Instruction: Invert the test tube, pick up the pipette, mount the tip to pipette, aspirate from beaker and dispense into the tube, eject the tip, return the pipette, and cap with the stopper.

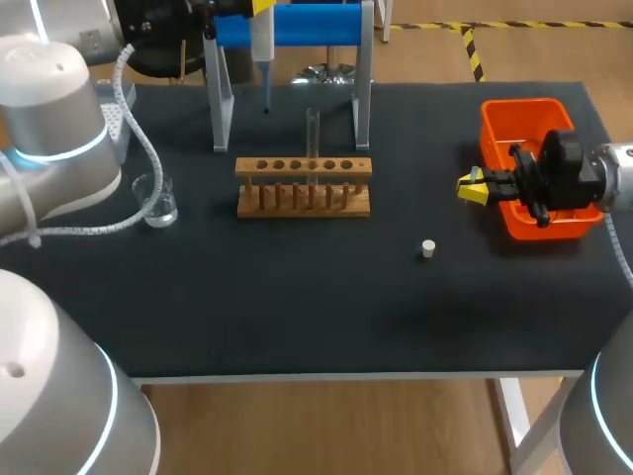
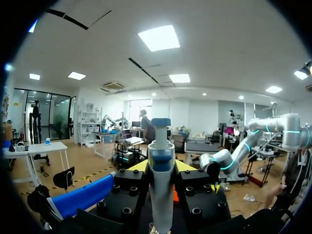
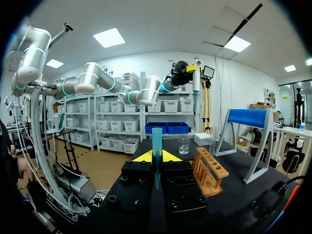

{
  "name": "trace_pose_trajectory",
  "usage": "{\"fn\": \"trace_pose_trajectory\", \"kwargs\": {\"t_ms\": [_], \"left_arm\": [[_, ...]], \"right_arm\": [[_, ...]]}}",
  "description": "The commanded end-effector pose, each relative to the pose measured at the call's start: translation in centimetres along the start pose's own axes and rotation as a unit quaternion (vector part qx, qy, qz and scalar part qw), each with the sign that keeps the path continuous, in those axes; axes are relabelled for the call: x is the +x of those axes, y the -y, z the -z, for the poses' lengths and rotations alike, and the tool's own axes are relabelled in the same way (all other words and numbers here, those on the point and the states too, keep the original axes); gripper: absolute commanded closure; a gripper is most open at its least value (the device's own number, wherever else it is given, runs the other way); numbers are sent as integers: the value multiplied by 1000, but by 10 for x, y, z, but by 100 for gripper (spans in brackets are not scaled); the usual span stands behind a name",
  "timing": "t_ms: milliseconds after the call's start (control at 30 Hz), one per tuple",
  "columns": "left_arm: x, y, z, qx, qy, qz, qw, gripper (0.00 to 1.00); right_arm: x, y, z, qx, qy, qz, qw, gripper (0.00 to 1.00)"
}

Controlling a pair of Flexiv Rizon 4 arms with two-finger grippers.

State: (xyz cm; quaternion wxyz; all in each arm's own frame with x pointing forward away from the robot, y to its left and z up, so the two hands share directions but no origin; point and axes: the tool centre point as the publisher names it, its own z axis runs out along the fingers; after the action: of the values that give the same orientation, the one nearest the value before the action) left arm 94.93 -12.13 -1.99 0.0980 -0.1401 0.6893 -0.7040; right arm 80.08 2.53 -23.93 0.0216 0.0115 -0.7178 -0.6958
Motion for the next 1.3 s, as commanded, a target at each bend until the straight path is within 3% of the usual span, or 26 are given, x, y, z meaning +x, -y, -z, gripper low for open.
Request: {"fn": "trace_pose_trajectory", "kwargs": {"t_ms": [33, 400, 833, 1033, 1300], "left_arm": [[-1, 0, 0, 1, -1, 0, 1000, 100], [-1, 0, 0, 1, -1, 0, 1000, 100], [88, 31, -32, 18, -57, -6, 998, 100], [126, 32, -44, 7, -76, 7, 997, 100], [155, 28, -41, 15, -74, 0, 997, 100]], "right_arm": [[1, 0, 0, 0, 1, 0, 1000, 100], [1, 0, 0, 0, 1, 0, 1000, 100], [1, 0, 0, 0, 1, 0, 1000, 100], [1, 0, 0, 0, 1, 0, 1000, 100], [1, 0, 0, 0, 1, 0, 1000, 100]]}}
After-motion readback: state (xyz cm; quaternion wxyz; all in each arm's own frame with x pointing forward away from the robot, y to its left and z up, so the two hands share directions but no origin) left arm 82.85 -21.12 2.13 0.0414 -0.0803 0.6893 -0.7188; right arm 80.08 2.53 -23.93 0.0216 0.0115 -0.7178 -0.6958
